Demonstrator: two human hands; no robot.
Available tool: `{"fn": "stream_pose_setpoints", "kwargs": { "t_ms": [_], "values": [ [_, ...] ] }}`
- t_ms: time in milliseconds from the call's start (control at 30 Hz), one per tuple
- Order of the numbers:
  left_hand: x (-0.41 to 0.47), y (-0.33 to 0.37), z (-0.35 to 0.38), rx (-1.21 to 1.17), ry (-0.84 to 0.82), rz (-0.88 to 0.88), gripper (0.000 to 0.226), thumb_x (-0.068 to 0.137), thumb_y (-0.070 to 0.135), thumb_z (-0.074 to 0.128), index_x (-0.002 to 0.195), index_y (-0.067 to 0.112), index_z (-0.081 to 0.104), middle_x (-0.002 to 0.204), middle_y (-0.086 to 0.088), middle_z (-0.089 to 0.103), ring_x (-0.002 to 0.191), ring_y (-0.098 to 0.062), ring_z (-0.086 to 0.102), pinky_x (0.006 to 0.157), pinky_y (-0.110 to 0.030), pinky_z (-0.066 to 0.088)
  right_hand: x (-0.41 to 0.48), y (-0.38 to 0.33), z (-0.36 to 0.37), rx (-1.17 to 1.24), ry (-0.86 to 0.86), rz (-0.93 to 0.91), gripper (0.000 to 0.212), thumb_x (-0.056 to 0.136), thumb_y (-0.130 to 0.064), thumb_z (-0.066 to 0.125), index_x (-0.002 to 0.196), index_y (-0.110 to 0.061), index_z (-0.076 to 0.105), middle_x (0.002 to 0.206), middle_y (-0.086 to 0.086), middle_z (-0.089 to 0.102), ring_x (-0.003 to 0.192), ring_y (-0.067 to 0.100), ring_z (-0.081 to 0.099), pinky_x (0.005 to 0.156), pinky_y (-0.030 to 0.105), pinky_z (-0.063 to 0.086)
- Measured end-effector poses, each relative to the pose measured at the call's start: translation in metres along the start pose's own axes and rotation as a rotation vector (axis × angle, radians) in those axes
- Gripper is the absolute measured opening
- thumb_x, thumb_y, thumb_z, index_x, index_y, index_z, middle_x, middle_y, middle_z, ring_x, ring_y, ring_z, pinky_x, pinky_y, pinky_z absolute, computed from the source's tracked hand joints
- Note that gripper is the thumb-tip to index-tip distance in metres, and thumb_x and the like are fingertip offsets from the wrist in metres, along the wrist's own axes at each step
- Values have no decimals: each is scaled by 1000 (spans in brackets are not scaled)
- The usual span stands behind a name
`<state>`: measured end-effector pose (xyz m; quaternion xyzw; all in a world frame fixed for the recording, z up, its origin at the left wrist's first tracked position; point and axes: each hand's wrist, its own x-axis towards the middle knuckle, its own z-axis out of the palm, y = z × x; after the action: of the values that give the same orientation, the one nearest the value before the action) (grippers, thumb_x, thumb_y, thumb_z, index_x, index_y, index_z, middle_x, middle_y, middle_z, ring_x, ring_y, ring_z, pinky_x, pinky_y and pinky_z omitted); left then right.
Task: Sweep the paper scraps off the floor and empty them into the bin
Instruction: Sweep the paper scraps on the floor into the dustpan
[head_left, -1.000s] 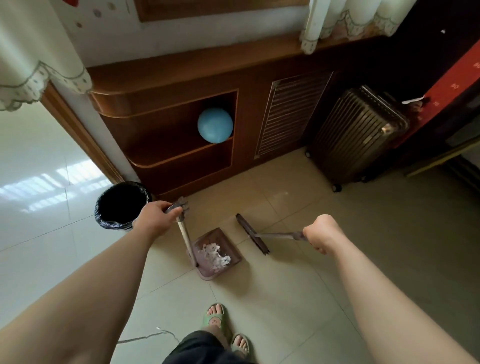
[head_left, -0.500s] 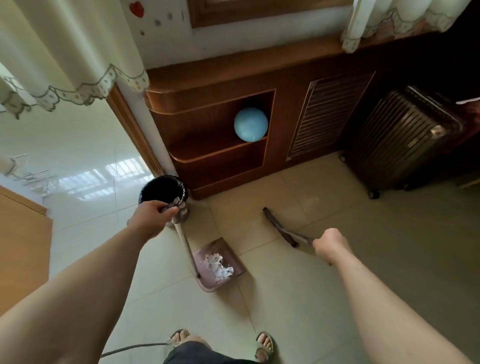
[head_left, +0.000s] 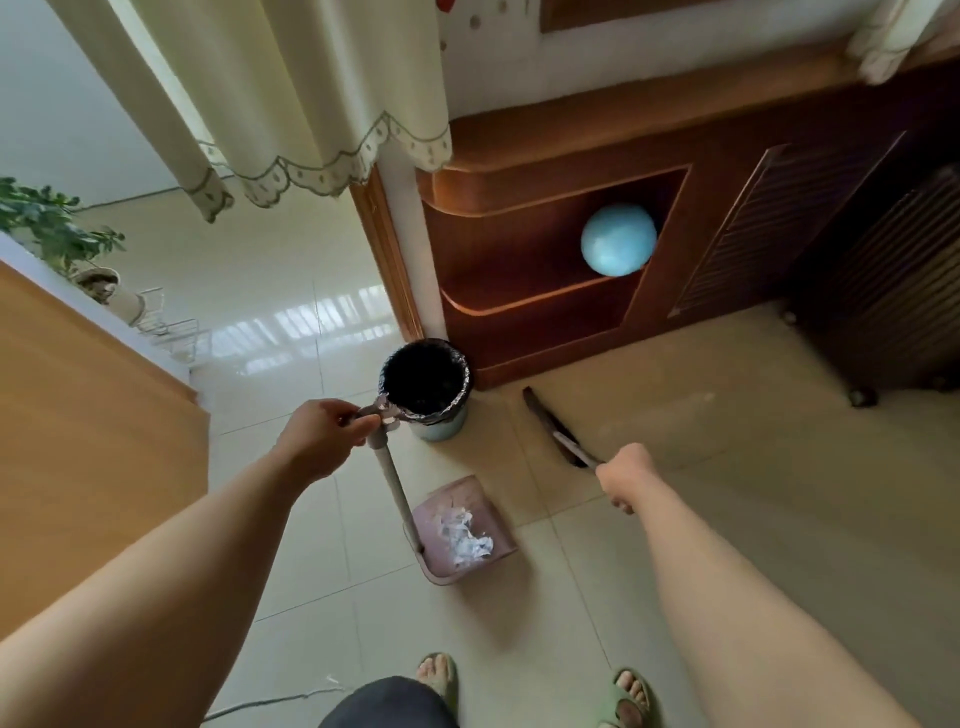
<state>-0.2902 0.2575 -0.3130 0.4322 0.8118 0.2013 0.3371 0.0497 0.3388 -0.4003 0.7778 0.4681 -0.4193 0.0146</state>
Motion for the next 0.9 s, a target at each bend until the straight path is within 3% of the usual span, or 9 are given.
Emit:
{"fn": "stream_pose_setpoints", "kwargs": {
  "t_ms": [100, 200, 300, 367, 467, 533, 700, 800, 900],
  "values": [
    [9, -22, -15, 45, -17, 9, 21, 92, 28, 64, 84, 13, 76, 74, -4, 68, 67, -23, 55, 66, -32, 45, -18, -14, 23, -134, 2, -48, 9, 87, -12, 58, 81, -8, 52, 72, 10, 55, 76, 31, 62, 50, 24, 40],
    [16, -42, -24, 58, -46, 14, 18, 92, 31, 64, 84, 19, 75, 72, 3, 67, 67, -21, 55, 69, -33, 48, -53, -19, 40, -263, -16, -73, 7, 88, -14, 56, 91, -11, 50, 87, 9, 56, 90, 32, 62, 67, 29, 42],
    [22, -59, -30, 84, -74, 31, 16, 92, 33, 65, 87, 21, 75, 73, 3, 67, 71, -21, 57, 77, -40, 54, -86, -19, 52, -379, -16, -95, 10, 93, -21, 52, 94, -15, 45, 100, 12, 58, 102, 32, 60, 72, 29, 38],
    [23, -67, -33, 87, -82, 37, 16, 91, 34, 65, 85, 21, 74, 76, -1, 69, 71, -22, 58, 77, -40, 55, -104, -18, 58, -426, -26, -110, 14, 93, -26, 54, 96, -14, 47, 99, 12, 58, 95, 31, 58, 70, 29, 38],
    [23, -77, -37, 59, -94, 39, 17, 91, 35, 65, 80, 23, 71, 79, -5, 71, 69, -23, 57, 71, -33, 48, -122, -14, 58, -464, -59, -76, 23, 87, -33, 62, 84, -14, 50, 78, 6, 52, 77, 26, 50, 56, 26, 37],
    [21, -84, -37, 36, -106, 43, 18, 92, 34, 65, 81, 22, 72, 78, -5, 71, 67, -23, 56, 69, -31, 45, -135, -14, 49, -514, -23, -74, 25, 85, -35, 65, 88, -10, 61, 74, 6, 52, 76, 27, 55, 58, 26, 41],
    [13, -92, -37, 34, -120, 53, 19, 92, 35, 65, 79, 22, 71, 77, -5, 70, 66, -22, 55, 69, -33, 46, -160, -11, 1, -474, 84, -47, 33, 79, -34, 73, 102, -10, 72, 90, 12, 71, 75, 25, 61, 66, 29, 48],
    [8, -97, -38, 48, -113, 40, 24, 90, 37, 66, 68, 25, 67, 77, -3, 72, 66, -23, 56, 82, -42, 53, -170, 4, -19, -439, 110, -4, 35, 82, -31, 72, 109, -10, 72, 91, 11, 71, 75, 26, 59, 65, 28, 45],
    [-2, -100, -37, 59, -124, 53, 24, 89, 37, 68, 67, 27, 67, 72, 3, 70, 68, -23, 56, 86, -46, 52, -169, 28, -24, -397, 150, 51, 31, 82, -33, 70, 106, -13, 74, 88, 11, 68, 78, 29, 60, 67, 28, 45]
  ]
}}
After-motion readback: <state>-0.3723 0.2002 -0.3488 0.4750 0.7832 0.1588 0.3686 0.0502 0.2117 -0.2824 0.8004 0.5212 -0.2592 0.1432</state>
